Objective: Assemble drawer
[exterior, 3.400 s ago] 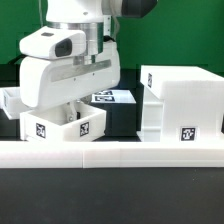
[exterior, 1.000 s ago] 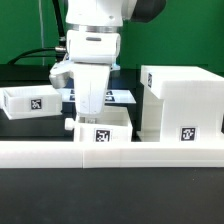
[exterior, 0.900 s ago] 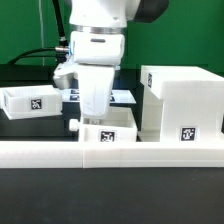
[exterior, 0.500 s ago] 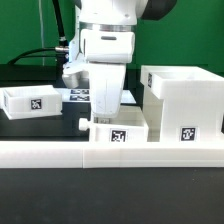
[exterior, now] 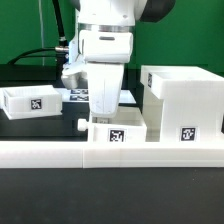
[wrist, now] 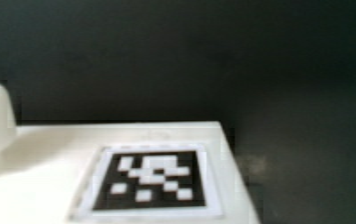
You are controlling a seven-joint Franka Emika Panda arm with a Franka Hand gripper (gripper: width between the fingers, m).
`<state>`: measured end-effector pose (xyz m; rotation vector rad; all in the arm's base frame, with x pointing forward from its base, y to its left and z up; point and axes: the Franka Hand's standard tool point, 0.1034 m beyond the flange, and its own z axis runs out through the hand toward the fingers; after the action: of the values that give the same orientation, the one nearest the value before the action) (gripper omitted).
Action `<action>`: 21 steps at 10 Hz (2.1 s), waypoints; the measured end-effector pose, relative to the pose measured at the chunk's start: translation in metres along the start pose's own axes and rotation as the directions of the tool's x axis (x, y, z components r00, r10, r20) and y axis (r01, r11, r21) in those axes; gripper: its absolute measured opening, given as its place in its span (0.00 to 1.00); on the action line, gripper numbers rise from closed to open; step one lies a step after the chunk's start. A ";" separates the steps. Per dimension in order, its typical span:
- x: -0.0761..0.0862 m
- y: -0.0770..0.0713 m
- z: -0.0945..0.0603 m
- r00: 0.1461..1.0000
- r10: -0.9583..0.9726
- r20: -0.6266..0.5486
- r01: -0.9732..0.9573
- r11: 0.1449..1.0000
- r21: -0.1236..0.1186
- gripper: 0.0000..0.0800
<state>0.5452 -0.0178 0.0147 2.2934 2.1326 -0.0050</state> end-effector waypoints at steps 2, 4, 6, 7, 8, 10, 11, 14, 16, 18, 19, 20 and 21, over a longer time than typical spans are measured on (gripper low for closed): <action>0.002 0.000 0.001 1.000 -0.030 0.008 0.030 1.000 0.007 0.05; 0.007 0.000 0.002 0.996 -0.089 0.024 0.089 0.996 0.007 0.05; 0.005 0.000 0.002 0.996 -0.083 0.024 0.082 0.997 0.009 0.05; 0.005 0.000 0.002 0.996 -0.082 0.024 0.082 0.997 0.009 0.05; 0.006 0.000 0.002 0.997 -0.079 0.024 0.079 0.997 0.009 0.05; 0.013 -0.001 0.002 0.997 -0.078 0.020 0.078 0.997 0.008 0.05; 0.014 -0.001 0.002 0.997 -0.078 0.019 0.078 0.997 0.007 0.05; 0.007 -0.001 0.003 0.997 -0.076 0.017 0.076 0.997 0.008 0.05; -0.012 0.000 0.004 0.996 -0.093 -0.014 0.093 0.996 0.010 0.05; -0.009 -0.001 0.005 0.997 -0.075 -0.016 0.075 0.997 0.012 0.05; -0.009 -0.001 0.006 0.997 -0.073 -0.016 0.073 0.997 0.012 0.05; -0.007 -0.001 0.006 0.998 -0.068 -0.016 0.068 0.998 0.013 0.05; -0.003 -0.001 0.005 0.998 -0.060 -0.015 0.060 0.998 0.012 0.05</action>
Offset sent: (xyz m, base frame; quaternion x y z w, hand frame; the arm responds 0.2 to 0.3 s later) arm 0.0066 0.0092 -0.0001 0.0119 -0.0391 -0.0871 0.9954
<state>0.5438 -0.0212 0.0095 2.2417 2.2143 -0.0016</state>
